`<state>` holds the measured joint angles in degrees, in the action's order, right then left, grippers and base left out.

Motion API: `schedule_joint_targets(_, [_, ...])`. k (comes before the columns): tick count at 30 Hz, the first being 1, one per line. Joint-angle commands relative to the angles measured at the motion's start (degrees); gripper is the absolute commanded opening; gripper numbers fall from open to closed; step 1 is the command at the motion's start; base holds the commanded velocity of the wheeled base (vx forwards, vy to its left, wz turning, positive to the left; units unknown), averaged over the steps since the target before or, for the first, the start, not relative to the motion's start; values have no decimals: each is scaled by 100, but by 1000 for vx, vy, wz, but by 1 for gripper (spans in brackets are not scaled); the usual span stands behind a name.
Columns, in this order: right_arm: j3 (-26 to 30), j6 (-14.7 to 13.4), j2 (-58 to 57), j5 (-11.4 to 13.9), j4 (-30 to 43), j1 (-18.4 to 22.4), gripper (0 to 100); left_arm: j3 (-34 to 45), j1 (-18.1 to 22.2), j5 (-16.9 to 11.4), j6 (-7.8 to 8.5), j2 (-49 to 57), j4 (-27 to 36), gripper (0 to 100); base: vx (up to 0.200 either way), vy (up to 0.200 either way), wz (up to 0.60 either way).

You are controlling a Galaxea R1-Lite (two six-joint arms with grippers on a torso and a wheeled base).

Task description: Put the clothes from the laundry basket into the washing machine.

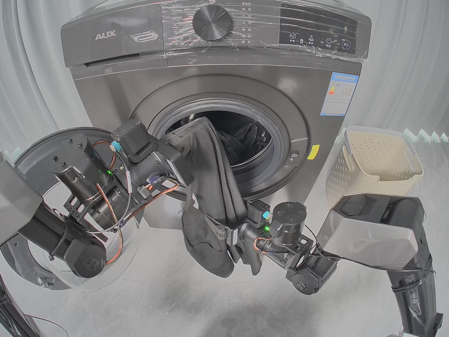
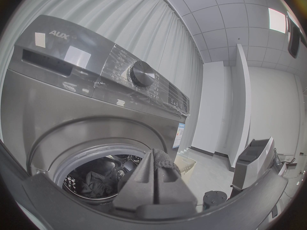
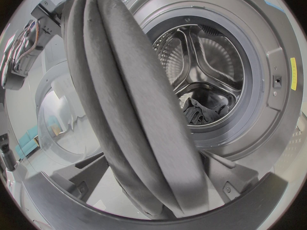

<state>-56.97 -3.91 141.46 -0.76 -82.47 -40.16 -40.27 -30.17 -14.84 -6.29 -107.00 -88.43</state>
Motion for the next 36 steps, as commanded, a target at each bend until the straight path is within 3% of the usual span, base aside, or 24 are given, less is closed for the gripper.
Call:
schedule_joint_targets(1, [-166, 13, 303, -30, -32, -10, 0, 54, 46, 7, -4, 118, 1, 0, 0, 0, 0])
schedule_joint_targets(15, [45, -13, -892, -30, -68, 52, 0, 827, 547, -46, 93, -120, -16, 0, 0, 0, 0])
schedule_joint_targets(23, [995, -57, -734, -100, -182, -19, 0, 634, 477, -63, 84, -41, -16, 0, 0, 0, 0])
schedule_joint_targets(24, [1003, -48, -620, -83, -199, -10, 100, 608, 477, -63, 75, -23, -16, 0, 0, 0, 0])
schedule_joint_targets(28, [1074, -31, -505, -4, -173, 8, 100, 537, 468, -63, 75, -14, -16, 0, 0, 0, 0])
schedule_joint_targets(32, [1267, 13, -479, 401, -173, -54, 100, 493, 433, -72, 84, 12, -16, 0, 0, 0, 0])
schedule_joint_targets(35, [1091, 13, -400, 515, -129, -106, 100, 493, 389, -72, 84, 47, -16, 0, 0, 0, 0])
schedule_joint_targets(36, [740, 13, -294, 533, -59, -133, 100, 493, 345, -81, 75, 56, -16, 0, 0, 0, 0])
